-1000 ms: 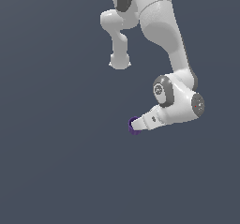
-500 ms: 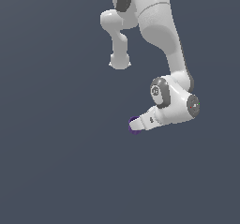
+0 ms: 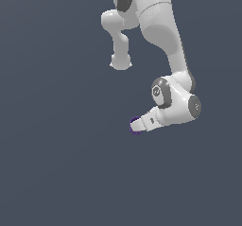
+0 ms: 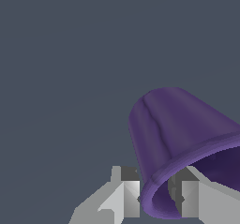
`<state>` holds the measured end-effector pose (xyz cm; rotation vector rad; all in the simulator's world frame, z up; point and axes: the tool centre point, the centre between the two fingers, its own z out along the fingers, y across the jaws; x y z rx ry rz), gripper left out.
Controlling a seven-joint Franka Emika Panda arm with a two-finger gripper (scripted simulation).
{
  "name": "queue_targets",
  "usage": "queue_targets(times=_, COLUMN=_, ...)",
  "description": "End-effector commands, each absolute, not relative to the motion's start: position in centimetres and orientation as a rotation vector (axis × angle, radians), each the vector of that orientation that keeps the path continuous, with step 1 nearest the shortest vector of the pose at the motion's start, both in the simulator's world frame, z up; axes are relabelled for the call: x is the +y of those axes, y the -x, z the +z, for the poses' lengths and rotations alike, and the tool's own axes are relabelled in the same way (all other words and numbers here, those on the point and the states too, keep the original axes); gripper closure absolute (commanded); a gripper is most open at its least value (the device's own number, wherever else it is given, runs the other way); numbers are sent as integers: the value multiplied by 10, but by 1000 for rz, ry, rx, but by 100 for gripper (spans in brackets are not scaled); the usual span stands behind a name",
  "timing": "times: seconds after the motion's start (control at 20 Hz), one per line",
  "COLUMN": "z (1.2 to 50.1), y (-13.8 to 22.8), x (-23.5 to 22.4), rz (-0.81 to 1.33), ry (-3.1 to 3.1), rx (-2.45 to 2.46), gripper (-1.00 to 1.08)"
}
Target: Pick up the object and move it to a goal position.
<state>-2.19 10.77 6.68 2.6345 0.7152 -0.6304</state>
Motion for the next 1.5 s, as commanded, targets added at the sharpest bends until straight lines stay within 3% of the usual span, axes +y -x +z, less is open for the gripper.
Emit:
queue_targets(times=0.0, z=71, y=22, x=105, rz=-628, ry=-2635, rx=714, gripper=108)
queue_targets(times=0.45, z=113, y=30, x=77, rz=-629, ry=-2635, rx=714, gripper=108)
queue_targets(times=1.45, z=269, y=54, x=-27, rz=-630, ry=-2636, rx=713, gripper=108)
